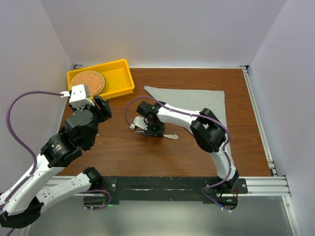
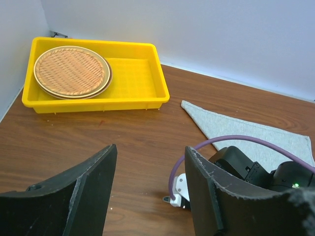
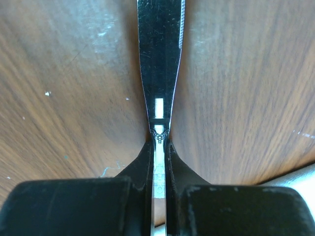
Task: Fold the napkin, place the utensils inside, and roll it up
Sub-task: Grab a utensil with the right arm, then place the utensil onto the napkin
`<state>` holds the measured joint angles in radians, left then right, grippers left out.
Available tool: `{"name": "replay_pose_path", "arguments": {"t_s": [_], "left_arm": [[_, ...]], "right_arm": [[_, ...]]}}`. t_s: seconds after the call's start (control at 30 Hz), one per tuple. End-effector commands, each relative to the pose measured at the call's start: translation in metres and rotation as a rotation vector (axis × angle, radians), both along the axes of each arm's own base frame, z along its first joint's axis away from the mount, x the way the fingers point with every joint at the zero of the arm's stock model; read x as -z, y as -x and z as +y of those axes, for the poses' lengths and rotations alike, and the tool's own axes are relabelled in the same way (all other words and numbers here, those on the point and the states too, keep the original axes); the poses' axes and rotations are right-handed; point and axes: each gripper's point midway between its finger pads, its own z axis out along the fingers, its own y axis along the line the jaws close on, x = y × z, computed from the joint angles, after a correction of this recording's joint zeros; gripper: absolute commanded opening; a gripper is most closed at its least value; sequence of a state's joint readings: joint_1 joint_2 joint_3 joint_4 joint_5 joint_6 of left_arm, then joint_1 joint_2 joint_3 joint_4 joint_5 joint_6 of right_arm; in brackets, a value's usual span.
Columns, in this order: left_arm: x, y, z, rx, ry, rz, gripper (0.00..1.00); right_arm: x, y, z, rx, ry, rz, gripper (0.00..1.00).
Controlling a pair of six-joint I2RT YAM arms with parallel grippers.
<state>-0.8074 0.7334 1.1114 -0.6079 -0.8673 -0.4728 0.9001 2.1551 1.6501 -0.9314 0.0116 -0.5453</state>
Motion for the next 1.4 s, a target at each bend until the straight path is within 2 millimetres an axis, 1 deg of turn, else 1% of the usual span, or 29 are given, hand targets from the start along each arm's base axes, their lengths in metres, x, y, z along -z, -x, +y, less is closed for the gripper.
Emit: {"name": "replay_pose_path", "arguments": {"t_s": [0.0, 0.07, 0.1, 0.17, 0.2, 0.27, 0.4, 0.53, 0.57, 0.63, 0.67, 0.73, 0.77, 0.8, 0.83, 0.87, 0.93, 0.97, 1.0, 1.03, 1.1, 1.13, 1.27, 1.37], "left_arm": [[-0.020, -0.003, -0.003, 0.002, 0.024, -0.038, 0.63], [-0.018, -0.004, -0.006, 0.011, 0.021, -0.028, 0.63], [-0.017, -0.005, -0.007, 0.014, 0.019, -0.026, 0.63], [-0.016, -0.006, -0.009, 0.019, 0.020, -0.021, 0.63], [-0.015, -0.007, -0.011, 0.022, 0.019, -0.017, 0.63], [-0.015, -0.008, -0.014, 0.032, 0.021, -0.017, 0.63], [-0.014, -0.011, -0.019, 0.043, 0.018, -0.010, 0.63], [-0.013, -0.012, -0.020, 0.043, 0.011, -0.006, 0.63], [-0.013, -0.012, -0.019, 0.040, 0.012, -0.008, 0.63], [-0.012, -0.011, -0.018, 0.036, 0.007, -0.004, 0.62], [-0.012, -0.011, -0.017, 0.031, 0.005, -0.004, 0.63], [-0.012, -0.010, -0.016, 0.028, 0.004, -0.002, 0.63], [-0.011, -0.010, -0.015, 0.026, 0.001, -0.003, 0.63], [-0.011, -0.010, -0.015, 0.026, -0.001, -0.002, 0.63], [-0.011, -0.010, -0.014, 0.025, -0.003, -0.003, 0.63], [-0.012, -0.010, -0.014, 0.024, -0.008, -0.003, 0.63], [-0.012, -0.010, -0.013, 0.023, -0.013, -0.003, 0.63], [-0.012, -0.010, -0.012, 0.019, -0.016, -0.004, 0.63], [-0.013, -0.010, -0.012, 0.018, -0.018, -0.004, 0.64], [-0.013, -0.010, -0.012, 0.018, -0.019, -0.005, 0.65], [-0.012, -0.012, -0.012, 0.016, -0.029, -0.004, 0.66], [-0.012, -0.012, -0.013, 0.019, -0.035, -0.003, 0.67], [-0.009, -0.017, -0.018, 0.034, -0.065, 0.003, 0.69], [-0.006, -0.018, -0.018, 0.036, -0.093, 0.007, 0.71]], "right_arm": [[0.014, 0.024, -0.003, 0.133, -0.012, 0.061, 0.00], [0.000, 0.024, 0.006, 0.145, -0.072, 0.060, 0.00], [-0.013, 0.024, 0.010, 0.155, -0.108, 0.051, 0.00], [-0.025, 0.027, 0.016, 0.162, -0.146, 0.061, 0.00], [-0.034, 0.029, 0.018, 0.168, -0.172, 0.069, 0.00], [-0.041, 0.032, 0.021, 0.173, -0.195, 0.078, 0.00], [-0.054, 0.032, 0.018, 0.206, -0.204, 0.060, 0.00], [-0.073, 0.023, 0.013, 0.248, -0.239, 0.017, 0.00], [-0.076, 0.016, 0.007, 0.279, -0.248, 0.012, 0.00], [-0.080, 0.008, -0.002, 0.318, -0.248, 0.003, 0.00], [-0.083, -0.002, -0.012, 0.355, -0.251, -0.003, 0.00], [-0.083, -0.011, -0.028, 0.396, -0.230, -0.001, 0.00], [-0.082, -0.020, -0.043, 0.437, -0.218, -0.004, 0.00], [-0.084, -0.024, -0.050, 0.453, -0.215, -0.013, 0.00], [-0.081, -0.026, -0.058, 0.469, -0.205, -0.010, 0.00], [-0.081, -0.034, -0.071, 0.504, -0.204, -0.013, 0.00], [-0.078, -0.038, -0.086, 0.533, -0.193, -0.012, 0.00], [-0.077, -0.042, -0.096, 0.561, -0.192, -0.009, 0.00], [-0.078, -0.045, -0.100, 0.573, -0.197, -0.013, 0.00], [-0.076, -0.049, -0.109, 0.600, -0.198, -0.013, 0.00], [-0.074, -0.052, -0.115, 0.613, -0.208, -0.007, 0.00], [-0.072, -0.055, -0.121, 0.628, -0.206, -0.006, 0.00], [-0.064, -0.058, -0.132, 0.645, -0.180, 0.011, 0.00], [-0.062, -0.058, -0.139, 0.645, -0.158, 0.026, 0.00]]}}
